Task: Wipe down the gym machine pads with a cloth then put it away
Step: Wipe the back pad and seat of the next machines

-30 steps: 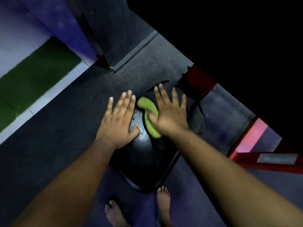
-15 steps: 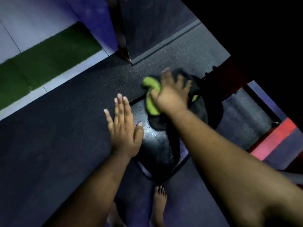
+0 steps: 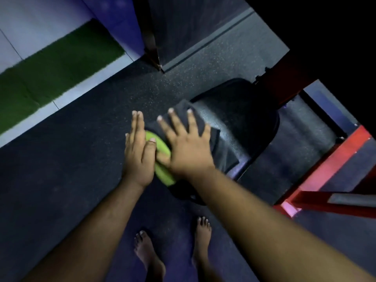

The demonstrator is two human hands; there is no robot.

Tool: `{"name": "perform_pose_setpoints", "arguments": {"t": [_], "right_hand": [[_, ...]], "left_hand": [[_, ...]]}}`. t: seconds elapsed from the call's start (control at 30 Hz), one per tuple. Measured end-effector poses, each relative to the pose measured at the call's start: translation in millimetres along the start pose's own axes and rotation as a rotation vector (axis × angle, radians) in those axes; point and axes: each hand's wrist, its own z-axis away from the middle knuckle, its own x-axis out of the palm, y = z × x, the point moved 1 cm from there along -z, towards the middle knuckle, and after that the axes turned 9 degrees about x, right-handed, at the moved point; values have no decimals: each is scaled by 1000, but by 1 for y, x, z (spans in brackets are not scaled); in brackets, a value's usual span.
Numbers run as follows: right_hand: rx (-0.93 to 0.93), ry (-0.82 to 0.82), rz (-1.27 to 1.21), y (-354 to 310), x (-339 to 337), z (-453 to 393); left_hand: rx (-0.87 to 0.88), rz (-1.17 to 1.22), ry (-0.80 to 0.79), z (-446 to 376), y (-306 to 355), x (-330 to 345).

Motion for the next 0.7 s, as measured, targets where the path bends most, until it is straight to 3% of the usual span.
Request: {"name": "perform_pose_setpoints", "arguments": {"t": [0.13, 0.2, 0.27, 0.33, 0.43, 0.57, 0.7], "right_hand": [[-224, -9, 81, 39, 13, 83], [-204, -6, 128, 84, 18, 105], [-61, 30, 92, 130, 18, 97], [198, 32, -16, 144, 6, 66], [444, 98, -28, 92, 6, 49], [113, 105, 17, 13, 32, 113], [15, 46, -3, 69, 25, 99]], "left_hand": [[6, -107, -110, 8, 15, -11], [61, -192, -186, 13, 18, -11], [106, -265, -236, 16, 19, -9], [129, -328, -265, 17, 19, -4], [146, -377, -280, 17, 22, 11], [131, -299, -197, 13, 27, 21], [257, -278, -304, 10, 30, 23]]}}
